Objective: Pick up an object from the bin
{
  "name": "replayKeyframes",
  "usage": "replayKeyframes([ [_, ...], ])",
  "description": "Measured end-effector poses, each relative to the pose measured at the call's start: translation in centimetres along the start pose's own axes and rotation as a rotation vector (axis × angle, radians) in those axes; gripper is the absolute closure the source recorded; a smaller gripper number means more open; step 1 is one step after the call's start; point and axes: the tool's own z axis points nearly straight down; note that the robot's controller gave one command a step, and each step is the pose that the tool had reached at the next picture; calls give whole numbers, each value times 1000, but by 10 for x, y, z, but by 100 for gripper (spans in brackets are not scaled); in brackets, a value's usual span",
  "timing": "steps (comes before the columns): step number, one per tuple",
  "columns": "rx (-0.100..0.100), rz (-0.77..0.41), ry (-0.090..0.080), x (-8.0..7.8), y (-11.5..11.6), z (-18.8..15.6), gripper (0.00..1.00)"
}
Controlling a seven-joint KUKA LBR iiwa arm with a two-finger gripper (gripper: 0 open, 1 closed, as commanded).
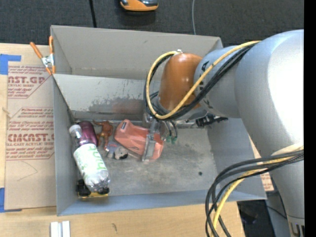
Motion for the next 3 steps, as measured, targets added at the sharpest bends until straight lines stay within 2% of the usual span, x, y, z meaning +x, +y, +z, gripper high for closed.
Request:
replayKeyframes([
  [1, 0, 0, 0, 0, 0, 0, 100],
  [2, 9, -59, -13, 5, 9, -1, 100],
  [3, 10, -77, 5, 6, -7, -170, 100],
])
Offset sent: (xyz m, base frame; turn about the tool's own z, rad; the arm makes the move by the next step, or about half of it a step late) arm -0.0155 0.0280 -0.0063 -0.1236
